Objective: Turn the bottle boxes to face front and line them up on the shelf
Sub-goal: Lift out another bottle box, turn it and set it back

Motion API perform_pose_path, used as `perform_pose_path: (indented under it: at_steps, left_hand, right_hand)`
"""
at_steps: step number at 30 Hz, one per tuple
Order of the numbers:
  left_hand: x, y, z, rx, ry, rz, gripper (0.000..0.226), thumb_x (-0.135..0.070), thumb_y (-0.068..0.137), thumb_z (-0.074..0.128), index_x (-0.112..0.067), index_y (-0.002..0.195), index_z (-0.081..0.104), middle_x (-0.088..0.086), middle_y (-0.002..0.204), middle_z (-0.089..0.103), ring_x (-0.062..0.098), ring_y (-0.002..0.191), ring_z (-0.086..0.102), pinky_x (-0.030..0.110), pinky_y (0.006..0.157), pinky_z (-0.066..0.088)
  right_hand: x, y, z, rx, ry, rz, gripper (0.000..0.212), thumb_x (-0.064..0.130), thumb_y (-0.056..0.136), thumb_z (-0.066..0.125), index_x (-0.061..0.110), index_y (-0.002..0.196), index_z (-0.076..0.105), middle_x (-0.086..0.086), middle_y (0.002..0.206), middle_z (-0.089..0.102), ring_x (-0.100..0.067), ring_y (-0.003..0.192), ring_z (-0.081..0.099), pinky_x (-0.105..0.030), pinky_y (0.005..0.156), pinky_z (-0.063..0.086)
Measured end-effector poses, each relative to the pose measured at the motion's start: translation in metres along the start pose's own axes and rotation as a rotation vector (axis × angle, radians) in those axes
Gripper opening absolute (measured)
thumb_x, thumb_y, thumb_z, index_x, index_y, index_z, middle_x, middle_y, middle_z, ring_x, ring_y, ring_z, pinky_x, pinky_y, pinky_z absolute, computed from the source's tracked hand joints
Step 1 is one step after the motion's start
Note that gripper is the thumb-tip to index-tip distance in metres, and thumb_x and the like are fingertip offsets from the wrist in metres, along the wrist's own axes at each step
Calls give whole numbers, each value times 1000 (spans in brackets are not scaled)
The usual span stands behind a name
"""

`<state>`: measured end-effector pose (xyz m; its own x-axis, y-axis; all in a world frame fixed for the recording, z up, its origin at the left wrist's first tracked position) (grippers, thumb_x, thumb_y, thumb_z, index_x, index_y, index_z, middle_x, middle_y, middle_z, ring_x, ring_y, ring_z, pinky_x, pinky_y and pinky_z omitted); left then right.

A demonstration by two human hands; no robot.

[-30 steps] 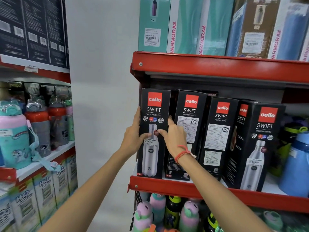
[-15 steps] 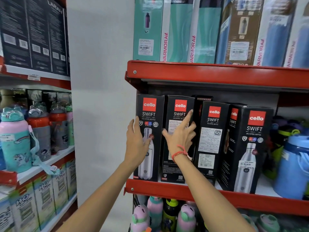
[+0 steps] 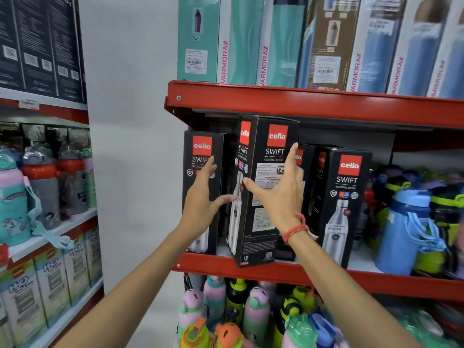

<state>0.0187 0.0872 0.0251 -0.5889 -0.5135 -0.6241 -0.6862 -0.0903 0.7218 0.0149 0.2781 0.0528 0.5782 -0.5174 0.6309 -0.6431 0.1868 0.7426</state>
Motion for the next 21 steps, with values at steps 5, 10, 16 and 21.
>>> perform_pose_path:
  at_steps: [5,10,16,21]
  left_hand:
    - [-12,-19,9,138,-142,-119,118,-51,54,76,-27,152,15,8,154,37,19,141,36,26,106,33]
    - [-27,-53,13,322,-268,-160,116,-39,58,83,-37,151,14,-15,138,53,-11,120,51,8,90,44]
    - [-47,-87,13,377,-192,-122,82,-43,52,91,-43,121,45,-29,111,66,-6,105,62,9,81,51]
    - [-55,-83,6,253,-156,-66,78,-36,57,90,-45,118,42,-35,109,63,-12,103,60,1,77,45]
  right_hand:
    - [4,-19,-36,138,89,7,126,52,62,82,39,151,-7,1,146,37,-1,116,33,-23,94,30]
    - [7,-37,-58,325,236,-32,125,60,51,82,46,149,6,22,138,31,-1,133,33,-33,113,32]
    - [6,-56,-51,611,401,-30,114,39,57,86,46,148,19,37,130,49,3,123,53,-31,108,43]
    - [19,-46,-41,794,353,-57,108,28,73,80,49,148,6,36,145,34,11,133,36,-39,116,31]
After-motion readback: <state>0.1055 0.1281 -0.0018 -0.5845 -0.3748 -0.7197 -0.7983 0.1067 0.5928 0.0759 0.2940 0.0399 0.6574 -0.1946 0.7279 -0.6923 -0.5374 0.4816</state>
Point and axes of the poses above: each hand's wrist, its own y-axis towards the middle knuckle, its own z-axis out of the palm, x = y × z, the point moved 8 cm from there along y, towards the middle knuckle
